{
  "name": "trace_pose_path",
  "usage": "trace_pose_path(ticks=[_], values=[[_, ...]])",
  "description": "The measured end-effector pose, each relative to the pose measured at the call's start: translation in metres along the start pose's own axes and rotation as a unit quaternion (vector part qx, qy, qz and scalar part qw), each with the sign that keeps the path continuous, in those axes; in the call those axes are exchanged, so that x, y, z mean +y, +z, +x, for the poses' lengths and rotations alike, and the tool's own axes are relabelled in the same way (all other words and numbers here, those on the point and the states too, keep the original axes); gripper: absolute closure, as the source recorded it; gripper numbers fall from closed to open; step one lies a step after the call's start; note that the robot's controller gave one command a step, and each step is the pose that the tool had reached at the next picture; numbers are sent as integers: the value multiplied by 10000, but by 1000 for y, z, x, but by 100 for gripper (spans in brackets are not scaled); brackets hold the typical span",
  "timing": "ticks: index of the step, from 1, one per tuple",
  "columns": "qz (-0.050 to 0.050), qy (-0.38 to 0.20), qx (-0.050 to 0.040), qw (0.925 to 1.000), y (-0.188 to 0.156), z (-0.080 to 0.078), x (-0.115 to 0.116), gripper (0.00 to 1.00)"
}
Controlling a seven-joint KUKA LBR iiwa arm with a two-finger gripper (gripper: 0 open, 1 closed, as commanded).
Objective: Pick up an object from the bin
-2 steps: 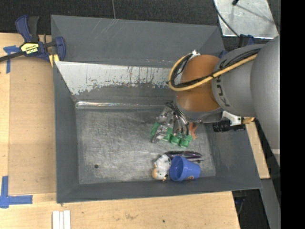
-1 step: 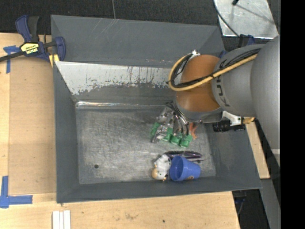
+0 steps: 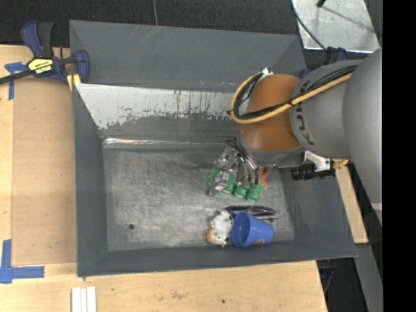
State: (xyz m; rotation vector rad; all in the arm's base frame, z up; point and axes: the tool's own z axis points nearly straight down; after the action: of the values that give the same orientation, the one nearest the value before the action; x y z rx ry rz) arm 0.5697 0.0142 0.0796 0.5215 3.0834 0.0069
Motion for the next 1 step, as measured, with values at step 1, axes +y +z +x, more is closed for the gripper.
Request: trace_pose_path(ticks=[1], values=[[36,0,77,10000,-12,3,-2,100]])
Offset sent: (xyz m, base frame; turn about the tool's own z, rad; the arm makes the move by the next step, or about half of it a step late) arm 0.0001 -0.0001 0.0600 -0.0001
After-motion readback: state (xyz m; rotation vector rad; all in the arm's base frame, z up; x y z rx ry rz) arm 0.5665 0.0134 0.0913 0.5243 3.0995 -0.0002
